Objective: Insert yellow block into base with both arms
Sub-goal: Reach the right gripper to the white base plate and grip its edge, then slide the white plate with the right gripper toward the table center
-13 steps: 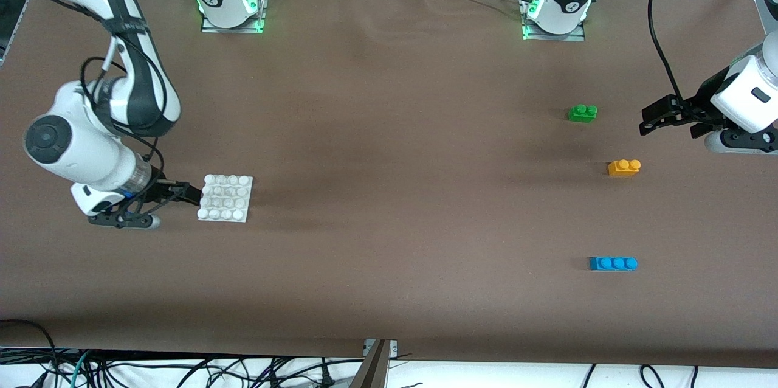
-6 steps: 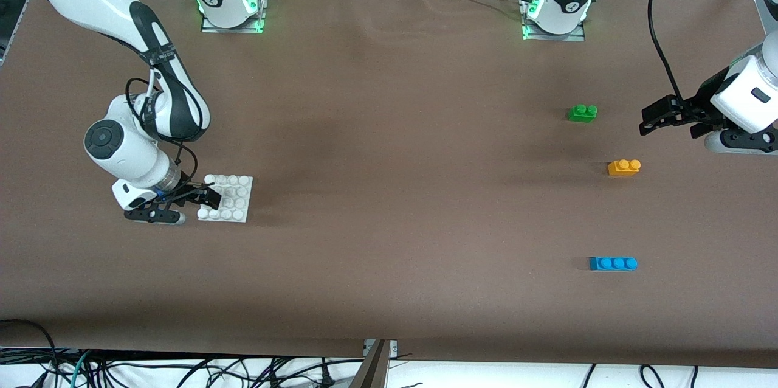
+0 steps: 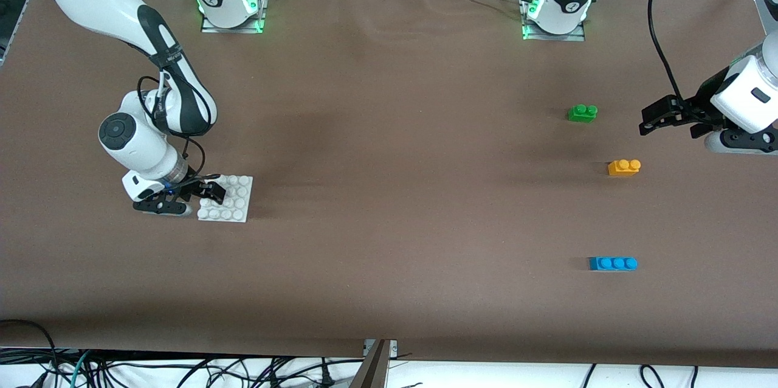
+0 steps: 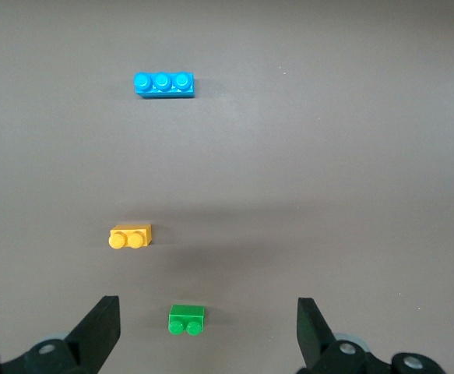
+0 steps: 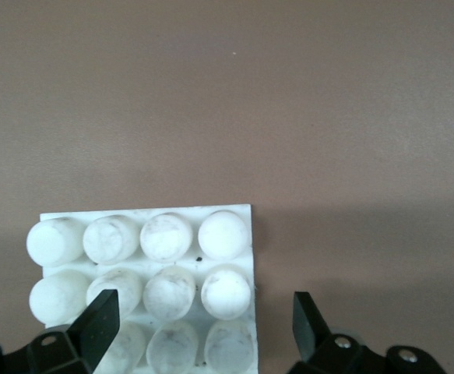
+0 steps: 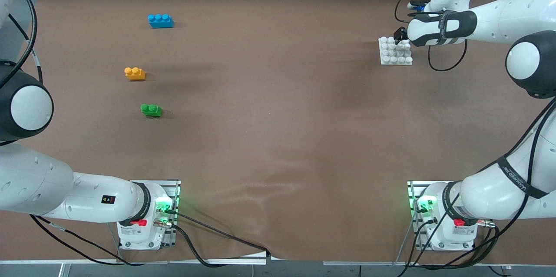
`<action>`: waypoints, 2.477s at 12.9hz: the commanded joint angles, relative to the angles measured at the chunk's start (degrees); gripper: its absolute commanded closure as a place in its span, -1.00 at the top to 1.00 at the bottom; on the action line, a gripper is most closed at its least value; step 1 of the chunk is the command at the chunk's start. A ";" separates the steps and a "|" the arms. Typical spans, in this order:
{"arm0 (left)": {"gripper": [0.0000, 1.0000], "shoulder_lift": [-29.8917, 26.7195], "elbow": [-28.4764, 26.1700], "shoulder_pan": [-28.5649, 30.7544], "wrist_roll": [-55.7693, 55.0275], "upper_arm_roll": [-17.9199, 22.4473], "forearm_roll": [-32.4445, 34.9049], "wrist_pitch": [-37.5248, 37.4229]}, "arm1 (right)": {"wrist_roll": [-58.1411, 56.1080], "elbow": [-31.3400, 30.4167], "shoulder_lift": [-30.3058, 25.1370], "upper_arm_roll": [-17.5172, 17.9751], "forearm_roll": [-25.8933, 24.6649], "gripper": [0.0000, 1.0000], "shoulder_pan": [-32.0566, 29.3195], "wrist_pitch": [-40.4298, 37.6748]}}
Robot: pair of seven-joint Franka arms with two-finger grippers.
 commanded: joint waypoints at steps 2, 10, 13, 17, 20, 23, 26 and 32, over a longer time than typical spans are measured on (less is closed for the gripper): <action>1.00 0.71 1.76 0.01 1.01 0.16 0.11 -1.15 | -1.08 -0.92 0.00 0.31 0.35 0.96 -0.55 1.30; 1.00 0.71 1.76 0.01 1.01 0.07 0.11 -1.15 | -1.08 -0.92 1.93 0.39 0.53 0.74 -0.55 3.50; 1.00 0.71 1.76 0.01 1.01 0.16 0.11 -1.24 | -0.99 -0.84 1.93 0.48 0.53 0.48 -0.55 3.50; 1.00 0.71 1.67 0.01 1.09 0.07 0.11 -1.15 | -0.81 -0.75 2.55 1.45 0.36 0.41 -0.29 4.89; 1.00 0.71 1.76 0.01 1.10 0.16 0.11 -1.15 | -0.29 -0.57 3.34 1.45 0.44 0.41 2.08 7.01; 1.00 0.71 1.76 -0.08 1.10 0.07 0.11 -1.15 | 3.21 0.21 3.95 1.45 0.53 0.41 5.32 7.80; 1.00 0.71 1.76 0.01 1.10 0.07 0.11 -1.15 | 9.28 2.58 6.32 1.27 0.53 0.41 10.24 8.24; 1.00 0.71 1.76 0.01 1.10 0.16 0.11 -1.15 | 21.32 12.77 13.70 -1.27 0.36 0.42 22.36 7.28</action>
